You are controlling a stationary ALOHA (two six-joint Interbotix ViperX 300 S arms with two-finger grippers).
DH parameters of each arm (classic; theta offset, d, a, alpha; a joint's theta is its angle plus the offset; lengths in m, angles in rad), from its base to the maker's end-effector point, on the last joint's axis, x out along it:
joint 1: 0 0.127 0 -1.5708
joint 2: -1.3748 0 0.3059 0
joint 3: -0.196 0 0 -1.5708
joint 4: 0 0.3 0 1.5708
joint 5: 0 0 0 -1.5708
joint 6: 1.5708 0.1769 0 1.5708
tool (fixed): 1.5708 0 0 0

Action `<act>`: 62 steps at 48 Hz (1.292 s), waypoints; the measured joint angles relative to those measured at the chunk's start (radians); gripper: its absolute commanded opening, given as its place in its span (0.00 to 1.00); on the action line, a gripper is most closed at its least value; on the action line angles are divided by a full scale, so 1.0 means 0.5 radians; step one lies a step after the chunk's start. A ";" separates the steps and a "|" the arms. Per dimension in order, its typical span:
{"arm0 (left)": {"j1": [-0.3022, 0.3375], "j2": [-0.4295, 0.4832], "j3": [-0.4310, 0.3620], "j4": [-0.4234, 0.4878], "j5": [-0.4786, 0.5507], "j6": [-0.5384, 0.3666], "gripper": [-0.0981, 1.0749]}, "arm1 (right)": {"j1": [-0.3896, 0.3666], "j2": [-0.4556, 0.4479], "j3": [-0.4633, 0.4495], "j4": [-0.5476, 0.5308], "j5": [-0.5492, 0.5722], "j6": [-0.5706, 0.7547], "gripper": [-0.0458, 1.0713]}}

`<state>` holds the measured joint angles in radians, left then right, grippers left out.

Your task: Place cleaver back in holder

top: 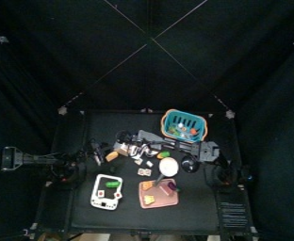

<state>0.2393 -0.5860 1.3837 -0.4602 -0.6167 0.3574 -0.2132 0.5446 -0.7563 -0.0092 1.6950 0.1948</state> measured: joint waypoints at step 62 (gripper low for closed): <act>0.169 0.859 -0.380 -0.107 -0.153 0.003 0.71 | -0.003 0.037 -0.107 -0.012 0.006 0.006 0.38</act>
<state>0.3237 -0.1565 1.1934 -0.5139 -0.6934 0.3590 -0.2148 0.5630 -0.8099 -0.0153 1.6981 0.1979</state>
